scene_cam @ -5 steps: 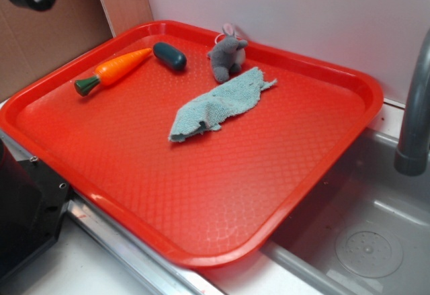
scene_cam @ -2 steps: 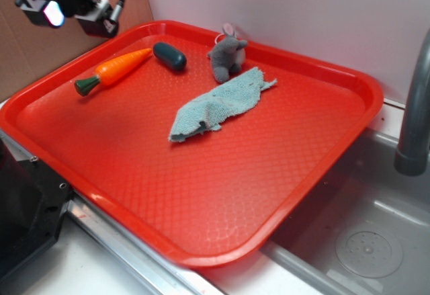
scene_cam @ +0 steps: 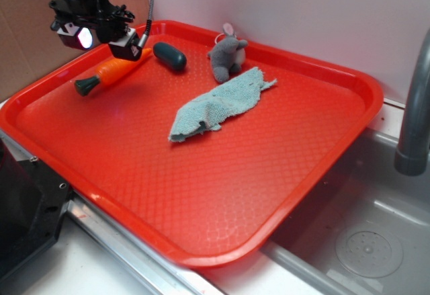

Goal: Grab the carrot.

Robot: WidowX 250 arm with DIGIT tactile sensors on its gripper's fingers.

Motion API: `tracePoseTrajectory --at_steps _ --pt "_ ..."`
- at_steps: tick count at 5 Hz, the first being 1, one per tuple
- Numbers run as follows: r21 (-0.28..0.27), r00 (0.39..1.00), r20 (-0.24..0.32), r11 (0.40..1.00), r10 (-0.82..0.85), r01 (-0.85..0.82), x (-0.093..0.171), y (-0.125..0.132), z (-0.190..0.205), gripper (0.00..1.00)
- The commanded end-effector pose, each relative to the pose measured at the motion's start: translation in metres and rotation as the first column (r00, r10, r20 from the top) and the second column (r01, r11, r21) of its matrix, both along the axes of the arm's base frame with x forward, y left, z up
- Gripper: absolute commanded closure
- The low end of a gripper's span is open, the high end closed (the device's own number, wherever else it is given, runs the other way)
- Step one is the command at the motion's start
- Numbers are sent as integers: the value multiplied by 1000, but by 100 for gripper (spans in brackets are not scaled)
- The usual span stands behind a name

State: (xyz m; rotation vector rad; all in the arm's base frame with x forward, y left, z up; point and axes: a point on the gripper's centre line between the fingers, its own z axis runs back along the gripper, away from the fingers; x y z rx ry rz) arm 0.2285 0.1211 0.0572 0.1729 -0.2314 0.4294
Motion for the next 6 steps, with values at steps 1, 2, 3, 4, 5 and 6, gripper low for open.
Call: tracePoseTrajectory --at_steps 1,2,3,4,5,6 --pt "-113 998 0 992 -60 59 12 32 -24 0" --pt "-153 996 -1 984 -88 87 12 31 -28 100" --pt "-164 996 1 983 -87 86 10 26 -23 100" --pt "-134 997 -17 988 -75 72 10 16 -13 100" --pt "-96 997 -45 994 -62 57 10 4 6 100" --pt "-39 996 -69 998 -51 49 9 -18 30 100"
